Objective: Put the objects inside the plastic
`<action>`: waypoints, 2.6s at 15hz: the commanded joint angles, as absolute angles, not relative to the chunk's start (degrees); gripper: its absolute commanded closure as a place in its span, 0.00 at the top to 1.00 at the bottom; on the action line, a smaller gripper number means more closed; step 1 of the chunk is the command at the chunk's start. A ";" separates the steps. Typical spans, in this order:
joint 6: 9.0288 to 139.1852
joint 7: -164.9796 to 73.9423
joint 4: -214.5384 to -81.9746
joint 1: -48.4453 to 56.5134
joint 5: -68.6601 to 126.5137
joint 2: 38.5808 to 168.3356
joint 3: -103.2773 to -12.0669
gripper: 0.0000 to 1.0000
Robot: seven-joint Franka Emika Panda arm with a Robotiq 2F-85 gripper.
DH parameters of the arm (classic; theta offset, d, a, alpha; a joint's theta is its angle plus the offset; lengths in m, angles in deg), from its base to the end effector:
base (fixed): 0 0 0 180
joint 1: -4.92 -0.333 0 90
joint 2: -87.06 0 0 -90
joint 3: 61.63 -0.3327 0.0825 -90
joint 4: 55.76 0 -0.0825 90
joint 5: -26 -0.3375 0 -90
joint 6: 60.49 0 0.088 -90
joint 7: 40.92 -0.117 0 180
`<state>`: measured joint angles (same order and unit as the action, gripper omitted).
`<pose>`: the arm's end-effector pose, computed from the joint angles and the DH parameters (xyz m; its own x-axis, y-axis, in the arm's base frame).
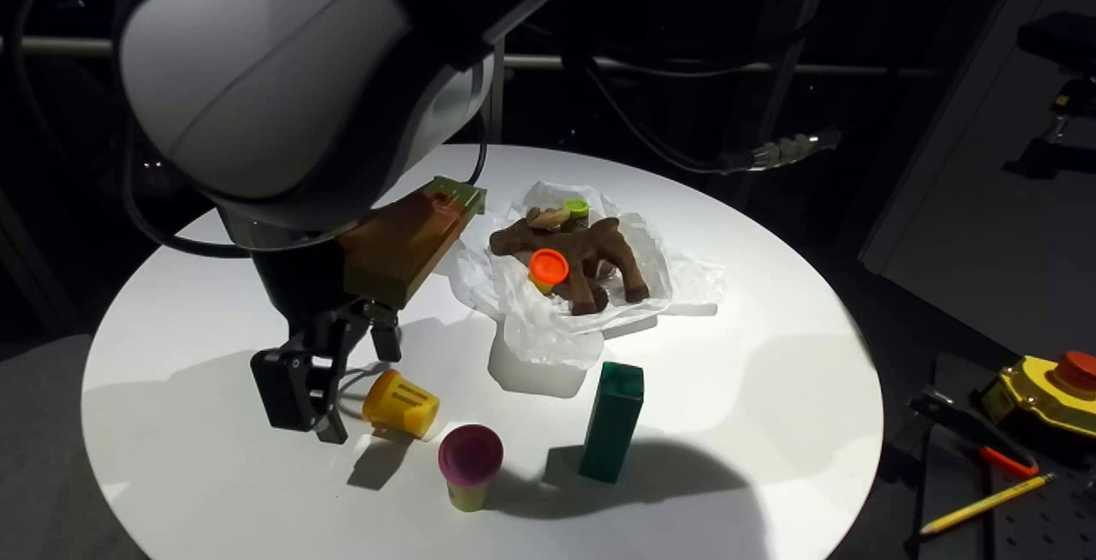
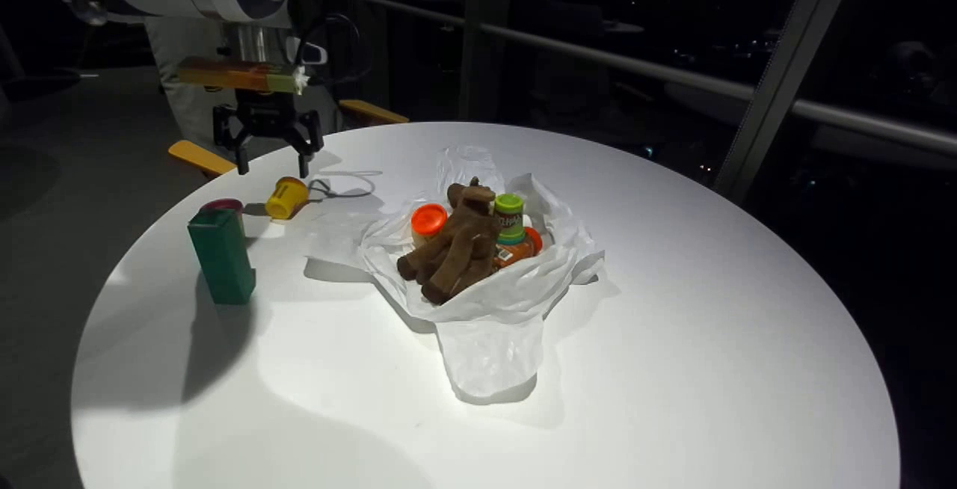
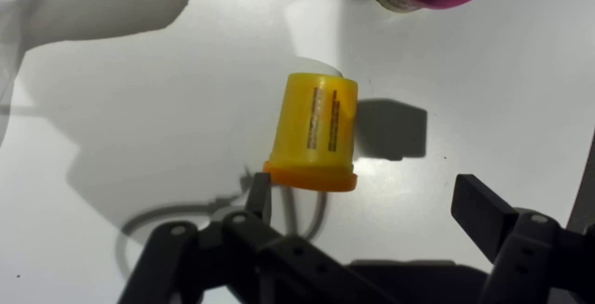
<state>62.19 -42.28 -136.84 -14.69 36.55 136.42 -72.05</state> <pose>0.6140 0.3139 0.2094 0.8439 0.5232 -0.1189 0.5276 -0.8495 0.0069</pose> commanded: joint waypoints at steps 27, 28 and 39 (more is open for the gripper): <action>60.36 -66.74 -135.75 -21.32 45.14 135.52 -56.85 0.27; 60.57 -68.52 -136.38 -21.23 45.41 134.30 -55.81 0.27; 66.15 -84.12 -148.43 -17.35 54.12 126.09 -48.46 0.27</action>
<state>62.92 -78.84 -142.93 -18.24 50.37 128.33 -49.85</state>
